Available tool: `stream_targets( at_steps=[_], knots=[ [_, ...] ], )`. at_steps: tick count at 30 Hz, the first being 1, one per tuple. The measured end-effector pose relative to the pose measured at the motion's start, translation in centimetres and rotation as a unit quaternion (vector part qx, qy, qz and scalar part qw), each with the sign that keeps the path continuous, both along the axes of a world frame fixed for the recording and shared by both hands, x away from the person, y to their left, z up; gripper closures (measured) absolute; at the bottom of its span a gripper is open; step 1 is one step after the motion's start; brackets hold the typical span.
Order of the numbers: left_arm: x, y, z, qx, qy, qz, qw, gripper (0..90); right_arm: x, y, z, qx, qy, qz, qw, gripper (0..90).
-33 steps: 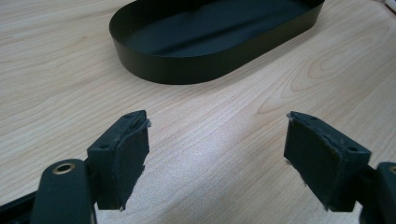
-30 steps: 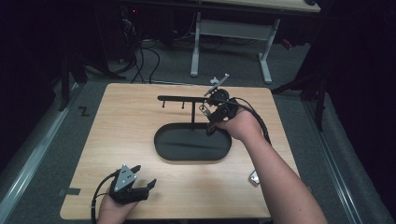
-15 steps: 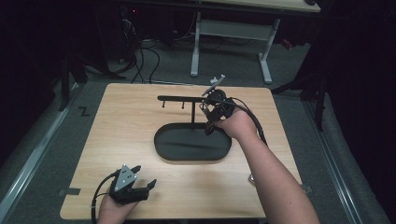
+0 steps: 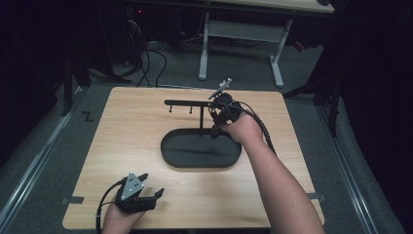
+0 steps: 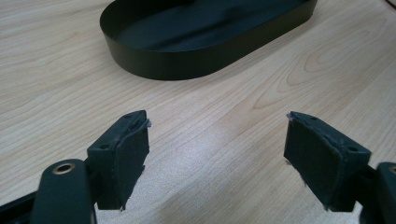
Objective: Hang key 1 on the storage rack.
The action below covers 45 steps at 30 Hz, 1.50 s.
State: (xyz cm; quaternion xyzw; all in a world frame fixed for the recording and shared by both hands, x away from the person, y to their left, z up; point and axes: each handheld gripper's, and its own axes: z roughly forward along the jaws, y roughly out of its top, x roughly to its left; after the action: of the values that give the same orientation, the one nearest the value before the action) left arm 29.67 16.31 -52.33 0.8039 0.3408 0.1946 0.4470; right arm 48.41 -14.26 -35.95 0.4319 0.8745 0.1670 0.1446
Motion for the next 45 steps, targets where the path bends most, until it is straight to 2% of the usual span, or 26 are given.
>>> stream_targets(
  at_steps=[3,13,25,32,38,45],
  knots=[
    [0.0,0.0,0.0,-0.002,-0.001,0.001,1.0,22.7,0.0,0.1,0.0,0.005,0.0,-0.001,1.0,73.4],
    [0.0,-0.1,-0.1,0.002,0.0,-0.001,1.0,22.7,-1.1,-0.1,0.3,0.01,0.002,0.007,0.9999,72.3],
    [0.1,-0.5,-0.3,0.008,0.001,-0.004,1.0,22.7,-4.7,-2.8,-0.3,0.031,-0.003,-0.01,0.9995,64.6],
    [0.1,-0.7,-0.4,0.014,0.002,-0.007,0.9999,22.6,-7.2,-5.1,-2.1,0.042,0.001,-0.009,0.9991,62.5],
    [0.1,-0.8,-0.4,0.015,0.002,-0.007,0.9999,22.6,-9.2,-7.2,-3.9,0.053,0.008,-0.022,0.9983,61.1],
    [0.1,-0.9,-0.4,0.017,0.002,-0.009,0.9998,22.6,-10.9,-9.3,-5.9,0.056,0.008,-0.037,0.9977,59.1]
  ],
)
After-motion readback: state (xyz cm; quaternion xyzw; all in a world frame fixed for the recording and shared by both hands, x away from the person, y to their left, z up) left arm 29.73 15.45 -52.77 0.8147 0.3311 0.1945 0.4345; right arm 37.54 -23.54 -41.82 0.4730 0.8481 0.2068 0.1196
